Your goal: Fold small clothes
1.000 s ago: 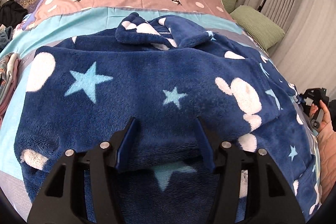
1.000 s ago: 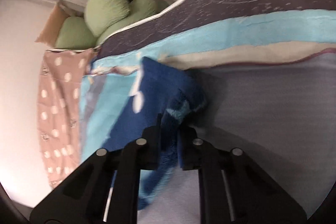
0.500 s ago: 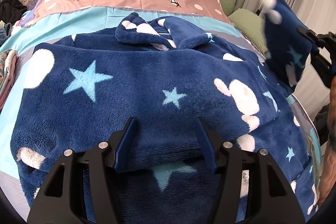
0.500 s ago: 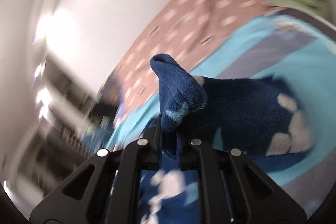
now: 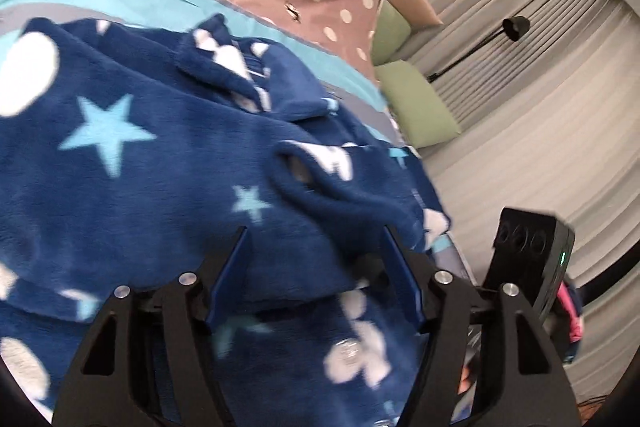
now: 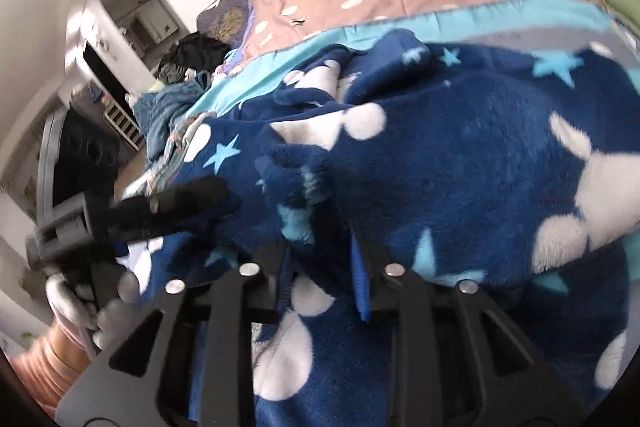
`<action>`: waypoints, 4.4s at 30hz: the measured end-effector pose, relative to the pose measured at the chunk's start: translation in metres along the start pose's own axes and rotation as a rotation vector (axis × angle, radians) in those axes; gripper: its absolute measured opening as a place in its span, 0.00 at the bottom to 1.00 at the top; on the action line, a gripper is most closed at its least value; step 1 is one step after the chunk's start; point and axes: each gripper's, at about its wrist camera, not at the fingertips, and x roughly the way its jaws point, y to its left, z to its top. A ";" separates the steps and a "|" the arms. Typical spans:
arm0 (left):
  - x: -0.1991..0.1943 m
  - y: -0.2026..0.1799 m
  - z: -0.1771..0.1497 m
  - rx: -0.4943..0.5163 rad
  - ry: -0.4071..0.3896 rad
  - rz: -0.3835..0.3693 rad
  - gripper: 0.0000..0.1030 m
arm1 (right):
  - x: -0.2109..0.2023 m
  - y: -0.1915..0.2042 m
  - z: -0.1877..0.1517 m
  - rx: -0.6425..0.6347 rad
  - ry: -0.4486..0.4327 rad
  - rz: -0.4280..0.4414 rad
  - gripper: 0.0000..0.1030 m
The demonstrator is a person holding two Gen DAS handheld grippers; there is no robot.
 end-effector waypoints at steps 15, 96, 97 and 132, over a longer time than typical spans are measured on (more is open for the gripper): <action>0.051 -0.030 0.033 0.010 0.088 0.012 0.11 | -0.006 0.012 -0.003 -0.093 -0.029 -0.044 0.42; 0.027 0.060 0.127 0.194 -0.024 0.538 0.23 | 0.056 -0.088 0.128 0.154 0.032 -0.246 0.24; 0.015 0.052 0.124 0.202 -0.052 0.529 0.32 | 0.043 -0.082 0.124 0.138 0.007 -0.244 0.26; -0.179 -0.025 -0.169 0.356 -0.164 0.460 0.67 | -0.153 0.098 -0.165 -0.049 0.185 0.357 0.46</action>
